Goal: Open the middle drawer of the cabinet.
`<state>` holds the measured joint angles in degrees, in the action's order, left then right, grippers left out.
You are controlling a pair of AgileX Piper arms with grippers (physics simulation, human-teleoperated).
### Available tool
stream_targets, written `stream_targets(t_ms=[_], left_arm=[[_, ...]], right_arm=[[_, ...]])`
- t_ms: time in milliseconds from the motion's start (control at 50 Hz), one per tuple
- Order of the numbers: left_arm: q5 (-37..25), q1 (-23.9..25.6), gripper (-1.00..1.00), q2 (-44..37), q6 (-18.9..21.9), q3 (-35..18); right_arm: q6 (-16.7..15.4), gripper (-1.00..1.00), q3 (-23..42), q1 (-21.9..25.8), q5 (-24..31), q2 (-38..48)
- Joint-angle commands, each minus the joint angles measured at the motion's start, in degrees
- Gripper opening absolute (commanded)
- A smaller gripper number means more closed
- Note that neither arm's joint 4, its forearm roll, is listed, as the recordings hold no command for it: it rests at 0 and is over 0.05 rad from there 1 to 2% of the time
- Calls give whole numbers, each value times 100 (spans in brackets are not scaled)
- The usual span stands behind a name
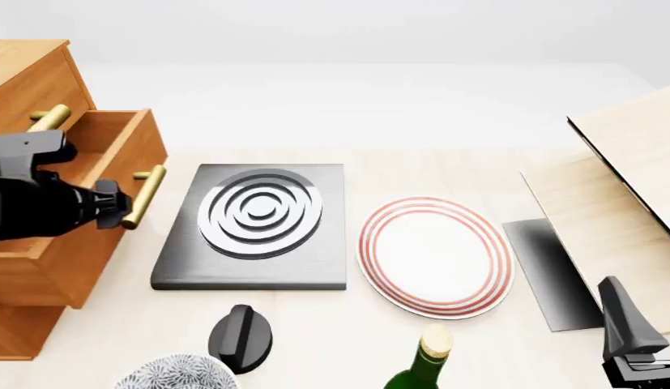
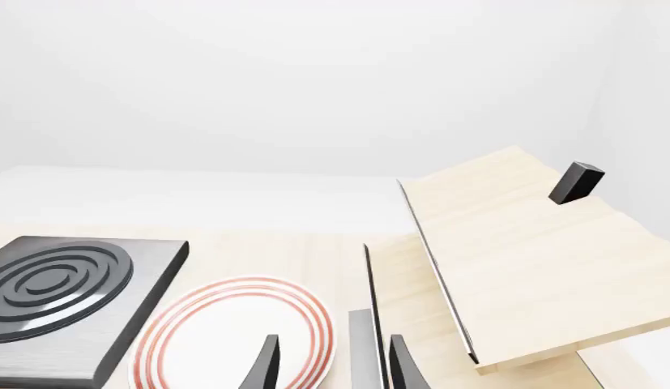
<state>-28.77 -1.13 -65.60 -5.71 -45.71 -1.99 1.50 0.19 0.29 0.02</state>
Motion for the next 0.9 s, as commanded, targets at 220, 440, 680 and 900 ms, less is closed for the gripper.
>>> stream_targets(t_ms=[220,440,680,900], left_arm=[[-48,386,100,99,27,54],[-42,530,100,124,67,62],[44,679,100,50,92,57],[85,868,100,11,123,16]], right_arm=[[42,100,-46,17,-8,1],[41,100,-46,17,-9,1],[41,100,-46,16,-8,1],[43,100,-46,16,-8,1]])
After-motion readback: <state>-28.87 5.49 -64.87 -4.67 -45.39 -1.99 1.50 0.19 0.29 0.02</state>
